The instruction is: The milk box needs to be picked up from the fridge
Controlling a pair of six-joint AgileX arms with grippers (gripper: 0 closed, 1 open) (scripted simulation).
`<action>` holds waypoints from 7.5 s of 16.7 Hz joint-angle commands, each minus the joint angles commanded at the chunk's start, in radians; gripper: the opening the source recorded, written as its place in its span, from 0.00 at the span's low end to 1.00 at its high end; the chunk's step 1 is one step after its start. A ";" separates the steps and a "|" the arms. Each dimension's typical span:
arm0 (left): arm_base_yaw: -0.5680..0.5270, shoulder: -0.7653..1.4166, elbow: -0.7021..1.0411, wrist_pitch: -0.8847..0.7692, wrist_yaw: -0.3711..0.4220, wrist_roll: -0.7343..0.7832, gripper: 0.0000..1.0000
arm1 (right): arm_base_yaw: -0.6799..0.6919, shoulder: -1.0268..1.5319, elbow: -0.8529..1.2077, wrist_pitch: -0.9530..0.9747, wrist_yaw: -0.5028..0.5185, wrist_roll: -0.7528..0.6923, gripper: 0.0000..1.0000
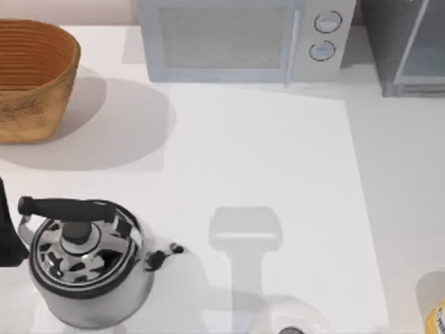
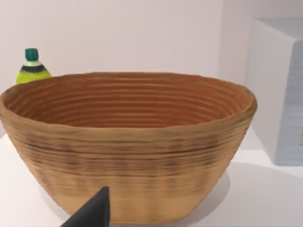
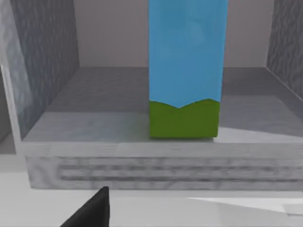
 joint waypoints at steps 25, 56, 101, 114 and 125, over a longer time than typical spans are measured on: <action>0.000 0.000 0.000 0.000 0.000 0.000 1.00 | 0.273 0.354 0.788 -0.445 0.288 -0.009 1.00; 0.000 0.000 0.000 0.000 0.000 0.000 1.00 | 0.305 0.493 1.065 -0.580 0.322 -0.010 0.00; 0.000 0.000 0.000 0.000 0.000 0.000 1.00 | 0.338 -0.484 0.382 -0.889 0.338 -0.007 0.00; 0.000 0.000 0.000 0.000 0.000 0.000 1.00 | 0.511 -1.680 -0.120 -1.536 0.494 -0.017 0.00; 0.000 0.000 0.000 0.000 0.000 0.000 1.00 | 0.528 -1.777 -0.182 -1.605 0.503 -0.016 0.00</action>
